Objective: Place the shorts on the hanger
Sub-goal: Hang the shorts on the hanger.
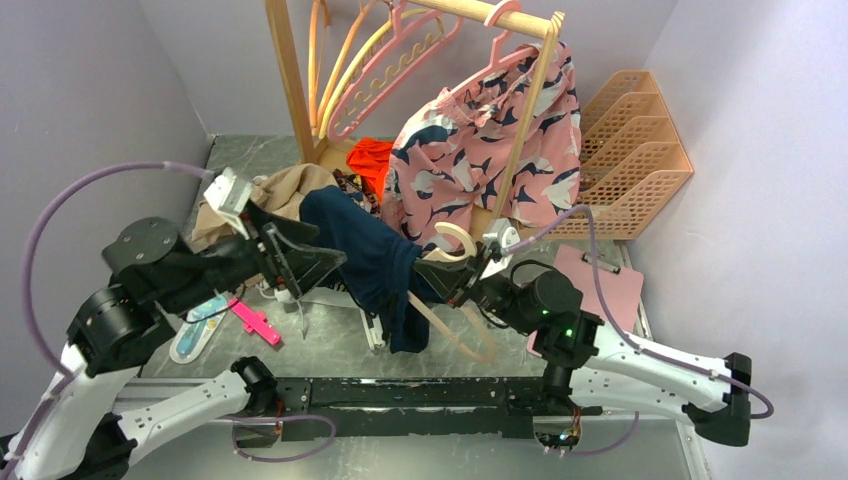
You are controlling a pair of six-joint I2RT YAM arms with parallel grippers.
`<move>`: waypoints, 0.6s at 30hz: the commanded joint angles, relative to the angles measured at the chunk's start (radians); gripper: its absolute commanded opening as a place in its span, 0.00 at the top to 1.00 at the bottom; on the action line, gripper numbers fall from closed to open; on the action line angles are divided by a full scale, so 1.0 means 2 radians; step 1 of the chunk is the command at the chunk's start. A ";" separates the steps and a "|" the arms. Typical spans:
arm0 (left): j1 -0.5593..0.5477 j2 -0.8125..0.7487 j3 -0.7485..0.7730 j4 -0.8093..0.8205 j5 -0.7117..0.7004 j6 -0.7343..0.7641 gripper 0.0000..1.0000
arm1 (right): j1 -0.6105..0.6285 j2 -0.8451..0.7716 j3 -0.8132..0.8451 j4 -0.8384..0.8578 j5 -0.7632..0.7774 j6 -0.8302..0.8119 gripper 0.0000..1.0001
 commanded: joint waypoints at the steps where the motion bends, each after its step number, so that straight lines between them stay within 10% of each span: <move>1: -0.001 -0.036 -0.033 -0.026 -0.079 0.032 0.07 | -0.002 -0.048 0.046 -0.075 -0.009 -0.019 1.00; 9: -0.001 -0.021 -0.095 0.003 -0.067 0.034 0.23 | -0.002 -0.082 0.060 -0.160 0.009 -0.005 1.00; 18: -0.001 0.017 -0.113 0.019 -0.085 0.004 0.16 | -0.002 -0.074 0.060 -0.142 0.006 0.007 1.00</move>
